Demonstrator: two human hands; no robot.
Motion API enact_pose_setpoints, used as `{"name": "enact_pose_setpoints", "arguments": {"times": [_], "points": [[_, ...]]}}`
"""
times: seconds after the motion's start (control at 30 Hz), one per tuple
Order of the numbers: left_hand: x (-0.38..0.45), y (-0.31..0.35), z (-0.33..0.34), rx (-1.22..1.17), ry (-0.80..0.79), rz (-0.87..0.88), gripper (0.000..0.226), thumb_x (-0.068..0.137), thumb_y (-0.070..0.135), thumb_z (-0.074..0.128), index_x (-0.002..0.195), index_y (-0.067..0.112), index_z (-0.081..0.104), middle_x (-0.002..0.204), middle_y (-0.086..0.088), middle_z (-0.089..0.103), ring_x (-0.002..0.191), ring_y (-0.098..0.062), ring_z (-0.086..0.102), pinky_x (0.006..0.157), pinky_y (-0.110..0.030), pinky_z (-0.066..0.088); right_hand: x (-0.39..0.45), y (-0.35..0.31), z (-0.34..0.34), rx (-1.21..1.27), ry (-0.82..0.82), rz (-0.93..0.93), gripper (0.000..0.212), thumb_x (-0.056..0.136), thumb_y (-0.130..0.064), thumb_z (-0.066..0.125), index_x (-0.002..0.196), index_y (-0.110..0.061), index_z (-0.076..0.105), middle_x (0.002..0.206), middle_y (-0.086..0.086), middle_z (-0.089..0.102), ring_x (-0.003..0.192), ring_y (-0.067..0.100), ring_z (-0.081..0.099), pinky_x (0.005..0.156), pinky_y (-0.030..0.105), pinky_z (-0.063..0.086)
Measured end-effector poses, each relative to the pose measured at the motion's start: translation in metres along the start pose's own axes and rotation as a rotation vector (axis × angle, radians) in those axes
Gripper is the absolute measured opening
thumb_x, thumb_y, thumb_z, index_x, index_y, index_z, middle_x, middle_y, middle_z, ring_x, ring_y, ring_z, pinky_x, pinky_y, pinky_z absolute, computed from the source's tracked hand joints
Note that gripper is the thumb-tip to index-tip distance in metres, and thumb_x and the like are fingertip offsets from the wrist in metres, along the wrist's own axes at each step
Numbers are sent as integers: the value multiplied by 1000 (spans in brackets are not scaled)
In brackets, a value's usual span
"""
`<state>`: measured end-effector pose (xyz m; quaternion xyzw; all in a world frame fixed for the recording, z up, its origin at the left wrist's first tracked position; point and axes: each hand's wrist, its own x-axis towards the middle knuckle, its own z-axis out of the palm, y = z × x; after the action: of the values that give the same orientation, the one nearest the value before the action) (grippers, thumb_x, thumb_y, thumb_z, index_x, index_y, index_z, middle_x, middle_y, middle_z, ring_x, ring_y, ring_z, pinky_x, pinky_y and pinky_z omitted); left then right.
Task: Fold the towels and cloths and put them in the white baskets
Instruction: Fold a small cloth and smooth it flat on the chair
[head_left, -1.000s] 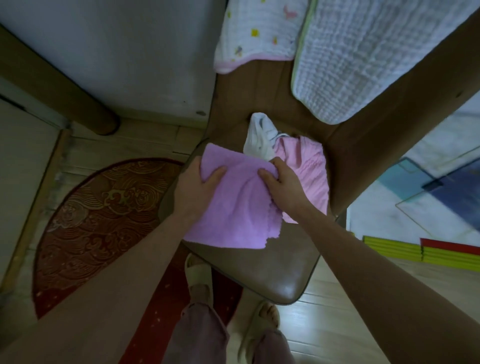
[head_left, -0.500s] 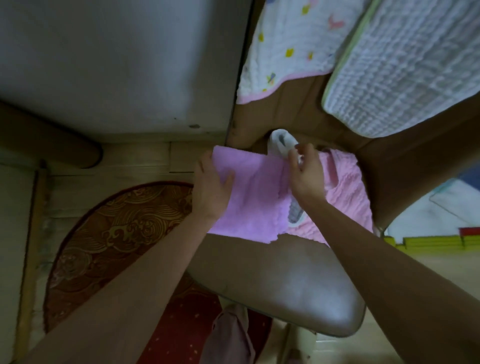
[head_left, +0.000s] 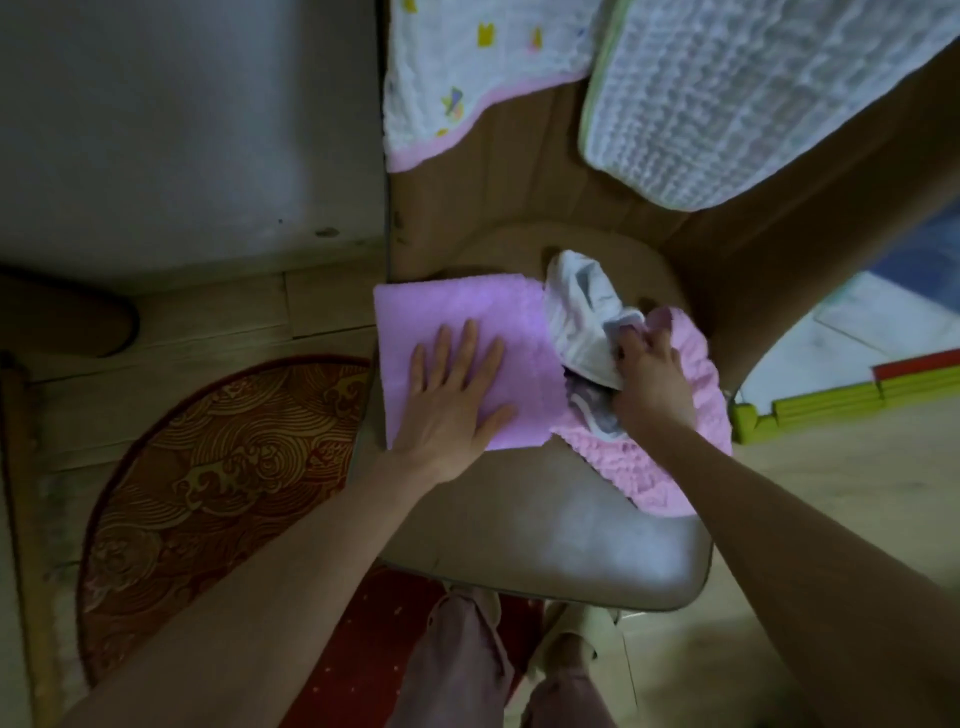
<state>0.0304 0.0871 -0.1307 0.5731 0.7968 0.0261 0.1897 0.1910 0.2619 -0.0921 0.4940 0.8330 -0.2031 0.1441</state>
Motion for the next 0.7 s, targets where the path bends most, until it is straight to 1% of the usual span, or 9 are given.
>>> {"name": "enact_pose_setpoints", "arguments": {"times": [0.07, 0.13, 0.23, 0.3, 0.37, 0.47, 0.53, 0.6, 0.7], "points": [[10, 9, -2, 1, -47, -22, 75, 92, 63, 15, 155, 21, 7, 161, -15, 0, 147, -42, 0, 116, -56, 2, -22, 23, -5, 19, -3, 142, 58, 83, -18, 65, 134, -7, 39, 134, 24, 36, 114, 45, 47, 79, 49, 46], [21, 17, -2, 31, -69, -22, 76, 91, 64, 11, 155, 25, 0, 161, -13, -8, 147, -40, -7, 117, -56, -1, -45, 44, -6, 13, -8, 234, 54, 80, -7, 61, 129, -3, 38, 126, 25, 40, 113, 47, 48, 79, 49, 45], [41, 31, -5, 66, -68, 59, 74, 92, 64, 12, 155, 27, -1, 162, -11, -8, 148, -37, -8, 118, -55, -1, -67, 61, 4, 102, 2, 339, 45, 75, 4, 56, 117, -1, 40, 117, 26, 42, 106, 47, 50, 75, 48, 44], [54, 40, -6, 96, -77, 144, 74, 91, 66, 10, 155, 29, -2, 162, -9, -10, 148, -36, -10, 118, -54, -2, -74, 65, 10, 173, 18, 392, 43, 73, 5, 55, 114, -1, 42, 115, 25, 43, 104, 44, 48, 75, 46, 44], [66, 40, -9, 136, -79, 194, 74, 91, 67, 10, 154, 30, -5, 162, -8, -12, 148, -34, -12, 118, -54, -3, -76, 65, 15, 232, 25, 402, 42, 74, 4, 54, 114, 0, 42, 115, 25, 43, 102, 42, 46, 76, 42, 44], [77, 36, -14, 190, -91, 211, 75, 94, 66, 20, 154, 30, -7, 161, -7, -15, 147, -34, -14, 118, -55, -4, -77, 62, 14, 334, 39, 418, 45, 76, 5, 55, 118, -1, 40, 114, 24, 43, 99, 43, 48, 68, 32, 31], [75, 38, -20, 209, -63, 208, 75, 96, 61, 28, 155, 27, -3, 161, -9, -12, 147, -36, -11, 117, -57, -2, -79, 56, 12, 368, 40, 402, 48, 77, 4, 56, 121, -2, 39, 114, 22, 42, 95, 44, 52, 66, 32, 29], [69, 47, -22, 210, -48, 251, 73, 97, 55, 33, 155, 24, 1, 162, -10, -7, 148, -36, -7, 117, -59, -1, -80, 50, 12, 402, 52, 377, 49, 79, 3, 56, 125, -3, 39, 115, 20, 42, 94, 42, 54, 66, 33, 31], [65, 48, -19, 238, -169, 270, 71, 97, 59, 24, 153, 31, -11, 161, -1, -16, 147, -30, -15, 116, -58, -5, -85, 44, 13, 438, 50, 335, 47, 85, -1, 54, 130, -4, 39, 117, 19, 42, 97, 41, 55, 66, 32, 31]]}}
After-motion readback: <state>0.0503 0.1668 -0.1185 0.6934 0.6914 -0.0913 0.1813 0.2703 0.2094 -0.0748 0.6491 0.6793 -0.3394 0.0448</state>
